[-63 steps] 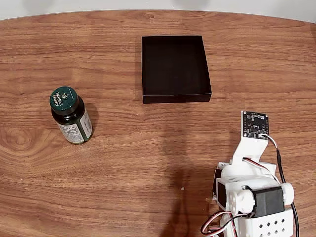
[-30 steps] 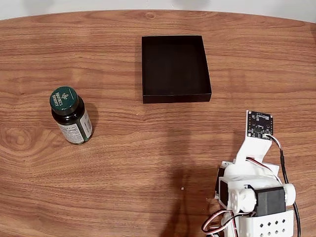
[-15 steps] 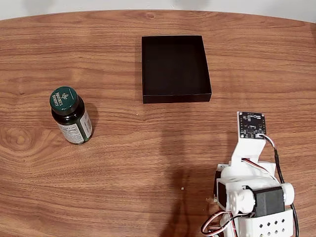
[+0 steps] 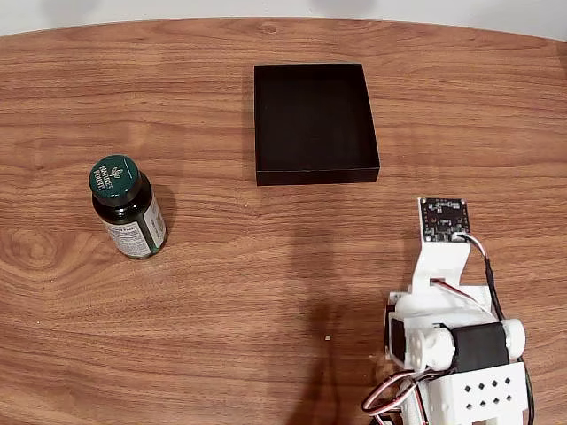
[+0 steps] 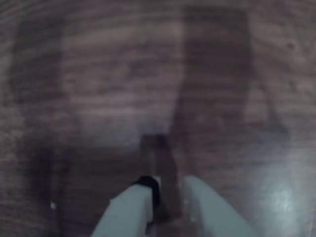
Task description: Pick up the pill bottle and place it in the black box.
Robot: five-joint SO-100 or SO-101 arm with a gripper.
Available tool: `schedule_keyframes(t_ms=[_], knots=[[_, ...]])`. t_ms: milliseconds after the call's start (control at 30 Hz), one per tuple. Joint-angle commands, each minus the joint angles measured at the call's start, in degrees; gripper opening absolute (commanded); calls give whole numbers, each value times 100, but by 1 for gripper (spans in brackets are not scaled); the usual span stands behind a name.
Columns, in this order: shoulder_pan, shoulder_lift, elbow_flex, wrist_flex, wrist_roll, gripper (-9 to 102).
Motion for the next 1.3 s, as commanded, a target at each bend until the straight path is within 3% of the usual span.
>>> schedule_keyframes(t_ms=[0,200,700,1167,1267], knots=[[-97,-18,-246,-554,18,0],[-149,-62,-686,-1116,114,0],[-1107,-615,-2610,-1011,62,0],[-1336,-677,-2646,-1046,97,7],[-1389,-694,-2320,-1406,211,7]])
